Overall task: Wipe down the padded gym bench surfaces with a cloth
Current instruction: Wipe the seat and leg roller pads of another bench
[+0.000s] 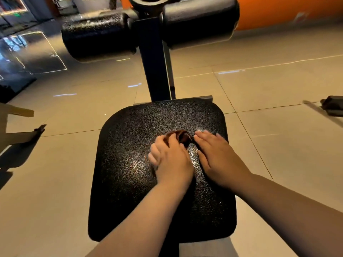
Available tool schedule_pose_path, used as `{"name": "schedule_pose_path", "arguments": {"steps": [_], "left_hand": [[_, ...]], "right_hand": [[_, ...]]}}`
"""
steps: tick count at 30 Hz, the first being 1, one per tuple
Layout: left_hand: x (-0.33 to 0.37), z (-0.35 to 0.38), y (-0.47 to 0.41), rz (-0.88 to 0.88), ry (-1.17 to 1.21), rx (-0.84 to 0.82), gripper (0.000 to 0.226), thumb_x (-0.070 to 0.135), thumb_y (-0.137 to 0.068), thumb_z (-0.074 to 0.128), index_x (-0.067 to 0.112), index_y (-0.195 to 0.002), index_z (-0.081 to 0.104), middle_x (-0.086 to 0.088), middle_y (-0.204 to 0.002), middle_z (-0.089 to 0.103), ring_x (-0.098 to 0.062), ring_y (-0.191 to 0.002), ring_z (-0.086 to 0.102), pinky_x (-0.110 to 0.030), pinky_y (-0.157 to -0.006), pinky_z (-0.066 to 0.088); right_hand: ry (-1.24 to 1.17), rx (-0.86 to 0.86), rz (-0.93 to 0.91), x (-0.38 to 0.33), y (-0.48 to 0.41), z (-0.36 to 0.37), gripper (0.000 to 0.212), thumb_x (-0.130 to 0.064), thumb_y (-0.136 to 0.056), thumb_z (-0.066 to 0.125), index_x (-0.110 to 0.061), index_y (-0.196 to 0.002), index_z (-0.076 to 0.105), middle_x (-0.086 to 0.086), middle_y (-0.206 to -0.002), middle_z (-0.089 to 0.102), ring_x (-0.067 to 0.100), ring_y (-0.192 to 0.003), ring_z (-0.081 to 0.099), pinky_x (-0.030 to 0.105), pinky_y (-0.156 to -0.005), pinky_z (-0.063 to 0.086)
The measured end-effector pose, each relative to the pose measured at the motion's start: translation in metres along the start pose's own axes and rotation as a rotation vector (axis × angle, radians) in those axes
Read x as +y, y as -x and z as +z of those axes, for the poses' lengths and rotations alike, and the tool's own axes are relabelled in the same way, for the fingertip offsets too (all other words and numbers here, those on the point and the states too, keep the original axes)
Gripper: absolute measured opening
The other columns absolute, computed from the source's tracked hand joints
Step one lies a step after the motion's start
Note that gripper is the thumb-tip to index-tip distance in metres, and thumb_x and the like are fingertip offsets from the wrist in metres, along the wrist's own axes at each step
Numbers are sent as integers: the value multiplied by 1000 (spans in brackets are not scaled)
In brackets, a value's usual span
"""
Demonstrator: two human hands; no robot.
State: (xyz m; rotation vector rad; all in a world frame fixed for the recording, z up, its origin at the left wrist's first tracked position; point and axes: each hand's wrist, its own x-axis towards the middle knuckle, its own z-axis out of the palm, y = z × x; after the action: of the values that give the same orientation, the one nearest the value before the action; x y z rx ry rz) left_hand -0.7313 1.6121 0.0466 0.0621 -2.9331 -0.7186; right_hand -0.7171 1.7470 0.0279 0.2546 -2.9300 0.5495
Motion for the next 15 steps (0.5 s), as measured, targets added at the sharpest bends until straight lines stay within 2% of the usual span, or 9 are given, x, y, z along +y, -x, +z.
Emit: {"name": "schedule_pose_path", "arguments": {"steps": [3, 5, 8, 10, 13, 15], "left_hand": [[12, 8, 22, 190, -59, -43, 63, 42, -94, 15, 23, -150, 34, -8, -154, 28, -29, -138, 27, -47, -116, 19], [1, 1, 33, 280, -86, -108, 62, 43, -96, 14, 28, -155, 24, -6, -159, 21, -27, -143, 21, -45, -118, 14], [-17, -6, 9, 310, -197, -112, 56, 34, -102, 25, 27, -157, 16, -4, -163, 12, -25, -149, 8, -43, -122, 2], [-17, -4, -19, 254, -203, -76, 58, 26, -102, 33, 21, -158, 16, -3, -165, 9, -23, -152, 5, -43, -124, -3], [-2, 3, -26, 192, -114, -65, 57, 23, -102, 34, 16, -157, 19, -6, -165, 12, -25, -151, 11, -45, -125, 10], [1, 7, -12, 316, -97, -131, 57, 23, -103, 33, 18, -157, 18, -5, -166, 9, -24, -152, 10, -42, -124, 15]], "right_hand": [[9, -4, -11, -2, -3, 1, 75, -44, -91, 9, -10, -144, 50, 9, -155, 42, 24, -148, 31, 34, -120, 7], [-3, -12, -10, 1, -6, -1, 74, -44, -91, 7, -13, -146, 46, 5, -159, 36, 20, -150, 25, 30, -121, 3], [-38, 27, 34, 5, -13, -4, 63, -37, -98, 20, -15, -155, 34, 1, -163, 29, 16, -152, 19, 25, -120, -2], [-28, 27, 44, 4, -16, -4, 56, -33, -103, 26, -16, -156, 30, 1, -164, 27, 17, -153, 17, 25, -118, -4], [-32, 5, 47, 2, -22, -6, 51, -27, -107, 37, -15, -156, 31, 1, -164, 26, 18, -153, 15, 25, -118, -5], [-34, -1, 27, 4, -27, -10, 49, -25, -106, 39, -14, -153, 36, 1, -163, 29, 18, -153, 18, 25, -119, -3]]}}
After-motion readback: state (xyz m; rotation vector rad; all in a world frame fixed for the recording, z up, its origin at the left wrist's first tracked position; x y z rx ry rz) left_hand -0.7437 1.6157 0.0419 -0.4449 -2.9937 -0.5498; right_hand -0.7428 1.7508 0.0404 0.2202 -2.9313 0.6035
